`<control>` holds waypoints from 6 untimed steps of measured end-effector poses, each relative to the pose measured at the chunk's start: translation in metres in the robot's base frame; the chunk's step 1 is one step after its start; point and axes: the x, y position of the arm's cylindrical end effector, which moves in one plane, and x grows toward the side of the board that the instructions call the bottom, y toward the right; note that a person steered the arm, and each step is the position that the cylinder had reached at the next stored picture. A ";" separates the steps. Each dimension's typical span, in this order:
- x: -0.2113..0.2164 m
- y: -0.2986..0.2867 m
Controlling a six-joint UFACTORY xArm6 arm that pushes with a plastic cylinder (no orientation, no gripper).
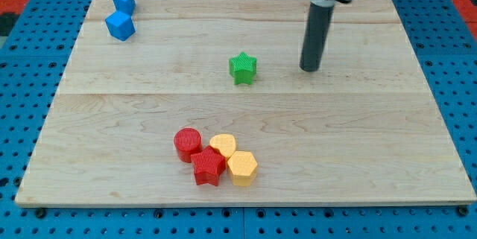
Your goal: Move the green star below the blue cube
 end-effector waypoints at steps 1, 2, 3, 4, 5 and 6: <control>0.001 -0.093; -0.007 -0.170; -0.007 -0.214; -0.011 -0.143; -0.037 -0.188; -0.037 -0.287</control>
